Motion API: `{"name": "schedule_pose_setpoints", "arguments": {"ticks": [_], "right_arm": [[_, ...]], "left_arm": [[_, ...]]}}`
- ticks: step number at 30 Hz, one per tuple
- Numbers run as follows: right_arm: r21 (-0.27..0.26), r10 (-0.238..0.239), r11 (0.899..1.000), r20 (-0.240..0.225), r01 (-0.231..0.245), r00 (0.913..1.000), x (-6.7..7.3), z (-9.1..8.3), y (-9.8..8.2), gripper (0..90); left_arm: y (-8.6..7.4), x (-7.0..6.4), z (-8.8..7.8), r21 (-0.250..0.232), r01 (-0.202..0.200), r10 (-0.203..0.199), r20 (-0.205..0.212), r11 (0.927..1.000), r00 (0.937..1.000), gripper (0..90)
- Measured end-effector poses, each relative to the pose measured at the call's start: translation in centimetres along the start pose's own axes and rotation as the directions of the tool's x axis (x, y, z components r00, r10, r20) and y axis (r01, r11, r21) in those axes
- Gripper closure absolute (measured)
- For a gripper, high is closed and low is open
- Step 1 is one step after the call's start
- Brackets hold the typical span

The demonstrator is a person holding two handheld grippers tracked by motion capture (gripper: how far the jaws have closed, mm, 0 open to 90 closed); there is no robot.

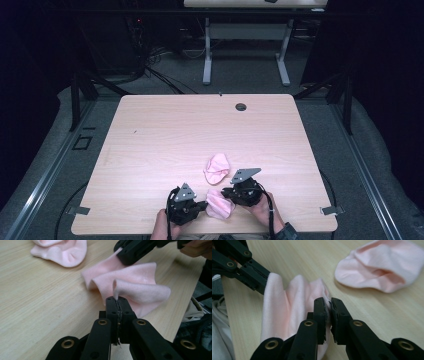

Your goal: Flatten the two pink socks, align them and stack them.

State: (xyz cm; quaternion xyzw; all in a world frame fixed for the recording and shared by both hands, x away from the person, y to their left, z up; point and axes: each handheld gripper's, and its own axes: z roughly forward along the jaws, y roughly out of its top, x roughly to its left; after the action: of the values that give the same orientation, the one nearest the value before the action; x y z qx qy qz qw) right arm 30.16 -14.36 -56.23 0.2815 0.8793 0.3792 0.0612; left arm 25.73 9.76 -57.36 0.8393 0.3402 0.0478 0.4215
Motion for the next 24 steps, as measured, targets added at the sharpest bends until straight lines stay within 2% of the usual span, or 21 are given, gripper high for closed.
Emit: {"name": "schedule_pose_setpoints", "arguments": {"ticks": [2, 3, 4, 5, 7, 8, 9, 10, 11, 12, 13, 14, 15, 16, 17, 18, 19, 20, 21, 22, 24], "right_arm": [[-0.043, 0.025, 0.999, 0.024, -0.024, 0.9994, -0.1, -1.5, 0.1, 83.1], [-0.043, 0.025, 0.999, 0.024, -0.024, 0.9994, -0.1, -1.5, 0.1, 83.1], [-0.066, 0.053, 0.997, 0.052, -0.049, 0.9972, -0.2, -2.7, 0.0, 83.1], [-0.066, 0.053, 0.997, 0.052, -0.049, 0.9972, -0.2, -2.7, 0.0, 83.1], [-0.088, 0.091, 0.993, 0.08, -0.084, 0.9927, -0.3, -3.9, -0.4, 83.1], [-0.085, 0.098, 0.992, 0.095, -0.09, 0.9907, -0.2, -4.3, -0.6, 83.0], [-0.085, 0.098, 0.992, 0.095, -0.09, 0.9907, -0.2, -4.3, -0.6, 83.0], [-0.096, 0.128, 0.989, 0.125, -0.116, 0.984, -0.1, -5.0, -1.1, 83.0], [-0.096, 0.128, 0.989, 0.125, -0.116, 0.984, -0.1, -5.0, -1.1, 83.0], [-0.094, 0.163, 0.984, 0.143, -0.151, 0.9761, 0.0, -5.3, -1.6, 82.8], [-0.094, 0.163, 0.984, 0.143, -0.151, 0.9761, 0.0, -5.3, -1.6, 82.8], [-0.084, 0.189, 0.98, 0.156, -0.178, 0.9694, 0.2, -5.1, -2.2, 82.3], [-0.084, 0.189, 0.98, 0.156, -0.178, 0.9694, 0.2, -5.1, -2.2, 82.3], [-0.062, 0.207, 0.978, 0.179, -0.199, 0.9618, 0.5, -4.5, -2.8, 81.1], [-0.062, 0.207, 0.978, 0.179, -0.199, 0.9618, 0.5, -4.5, -2.8, 81.1], [-0.039, 0.227, 0.974, 0.201, -0.224, 0.9529, 0.6, -3.6, -3.6, 75.2], [-0.039, 0.227, 0.974, 0.201, -0.224, 0.9529, 0.6, -3.6, -3.6, 75.2], [-0.032, 0.238, 0.971, 0.193, -0.237, 0.9517, 0.4, -3.2, -4.1, 67.4], [-0.032, 0.238, 0.971, 0.193, -0.237, 0.9517, 0.4, -3.2, -4.1, 67.4], [-0.044, 0.247, 0.969, 0.187, -0.243, 0.9509, 0.3, -3.4, -4.2, 64.9], [-0.05, 0.238, 0.971, 0.189, -0.232, 0.9527, 0.1, -3.9, -4.1, 62.0]], "left_arm": [[0.0, 0.4, -0.8, -0.006, 0.01, -0.01, -0.001, 0.9999, 1.0, 89.4], [0.0, 0.4, -0.8, -0.006, 0.01, -0.01, -0.001, 0.9999, 1.0, 89.4], [0.0, 0.8, -1.3, -0.003, 0.023, -0.023, 0.007, 0.9997, 0.9997, 89.4], [0.0, 0.8, -1.3, -0.003, 0.023, -0.023, 0.007, 0.9997, 0.9997, 89.4], [0.1, 1.2, -1.9, 0.008, 0.023, -0.023, 0.012, 0.9997, 0.9997, 89.6], [0.4, 1.6, -2.4, 0.037, 0.021, -0.021, 0.013, 0.9991, 0.9997, 89.6], [0.4, 1.6, -2.4, 0.037, 0.021, -0.021, 0.013, 0.9991, 0.9997, 89.6], [0.5, 1.9, -2.6, 0.053, 0.02, -0.021, 0.012, 0.9984, 0.9997, 89.6], [0.7, 2.1, -2.7, 0.074, 0.02, -0.021, 0.012, 0.997, 0.9997, 89.6], [1.2, 2.5, -2.6, 0.118, 0.01, -0.01, 0.003, 0.993, 0.9999, 89.6], [1.2, 2.5, -2.6, 0.118, 0.01, -0.01, 0.003, 0.993, 0.9999, 89.6], [1.9, 2.9, -2.1, 0.165, -0.011, 0.009, 0.009, 0.9863, 0.9999, 89.5], [1.9, 2.9, -2.1, 0.165, -0.011, 0.009, 0.009, 0.9863, 0.9999, 89.5], [2.2, 3.2, -1.2, 0.196, -0.008, 0.006, 0.01, 0.9806, 0.9999, 89.2], [2.2, 3.2, -1.2, 0.196, -0.008, 0.006, 0.01, 0.9806, 0.9999, 88.8], [2.4, 3.4, -0.8, 0.201, -0.008, 0.008, 0.002, 0.9796, 1.0, 85.1], [2.4, 3.4, -0.7, 0.198, 0.004, -0.002, -0.008, 0.9802, 1.0, 85.1], [2.4, 3.3, -0.7, 0.19, 0.021, -0.018, -0.018, 0.9816, 0.9997, 71.5], [2.4, 3.3, -0.7, 0.19, 0.021, -0.018, -0.018, 0.9816, 0.9997, 65.9], [2.1, 3.3, -1.2, 0.163, 0.06, -0.058, -0.019, 0.9848, 0.9982, 63.9], [1.8, 3.1, -1.7, 0.148, 0.089, -0.086, -0.027, 0.9849, 0.9959, 53.6]]}}
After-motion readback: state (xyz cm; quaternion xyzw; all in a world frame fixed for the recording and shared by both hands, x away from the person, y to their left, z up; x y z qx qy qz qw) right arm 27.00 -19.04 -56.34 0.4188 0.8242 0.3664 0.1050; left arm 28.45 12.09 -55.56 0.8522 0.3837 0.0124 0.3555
